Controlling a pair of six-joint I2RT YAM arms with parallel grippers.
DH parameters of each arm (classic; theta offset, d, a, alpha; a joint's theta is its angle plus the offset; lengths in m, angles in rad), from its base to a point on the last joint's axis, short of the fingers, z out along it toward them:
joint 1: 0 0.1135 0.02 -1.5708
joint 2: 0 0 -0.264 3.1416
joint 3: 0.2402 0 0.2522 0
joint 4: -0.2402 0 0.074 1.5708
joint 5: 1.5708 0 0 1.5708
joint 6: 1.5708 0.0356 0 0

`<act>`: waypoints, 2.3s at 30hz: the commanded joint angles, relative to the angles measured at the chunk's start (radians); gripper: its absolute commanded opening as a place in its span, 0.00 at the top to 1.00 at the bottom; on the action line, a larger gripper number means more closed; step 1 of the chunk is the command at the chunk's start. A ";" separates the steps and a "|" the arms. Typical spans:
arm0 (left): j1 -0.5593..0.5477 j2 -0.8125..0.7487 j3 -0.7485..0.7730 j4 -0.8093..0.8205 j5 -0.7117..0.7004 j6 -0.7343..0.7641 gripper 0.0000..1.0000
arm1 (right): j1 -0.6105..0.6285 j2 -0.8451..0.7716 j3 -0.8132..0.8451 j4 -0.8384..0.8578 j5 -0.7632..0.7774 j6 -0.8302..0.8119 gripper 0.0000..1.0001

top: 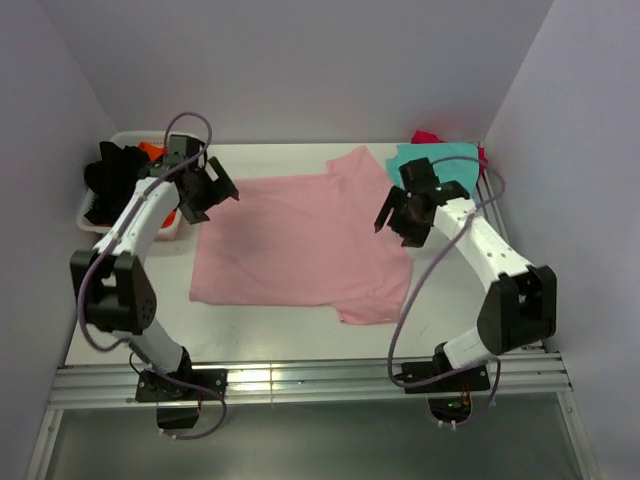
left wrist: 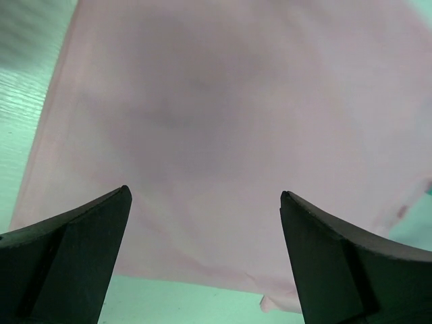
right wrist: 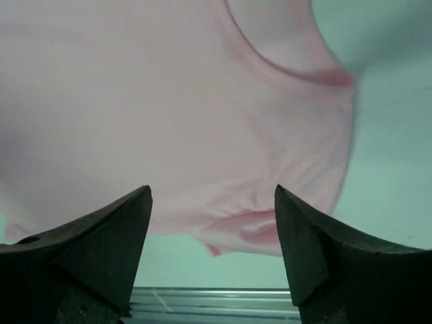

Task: Fold and stack the t-shirts
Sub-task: Flatten the tshirt out

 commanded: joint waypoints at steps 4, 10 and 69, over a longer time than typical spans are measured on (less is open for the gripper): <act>-0.039 -0.504 -0.295 0.201 -0.073 0.013 0.01 | 0.028 -0.252 0.097 -0.207 0.172 -0.035 0.21; -0.035 -0.383 -0.433 0.123 0.123 -0.021 0.35 | 0.051 -0.421 -0.153 -0.237 0.061 -0.044 0.23; -0.188 -0.514 -0.584 -0.248 -0.156 -0.271 0.03 | 0.126 -0.445 -0.359 -0.076 -0.054 -0.007 1.00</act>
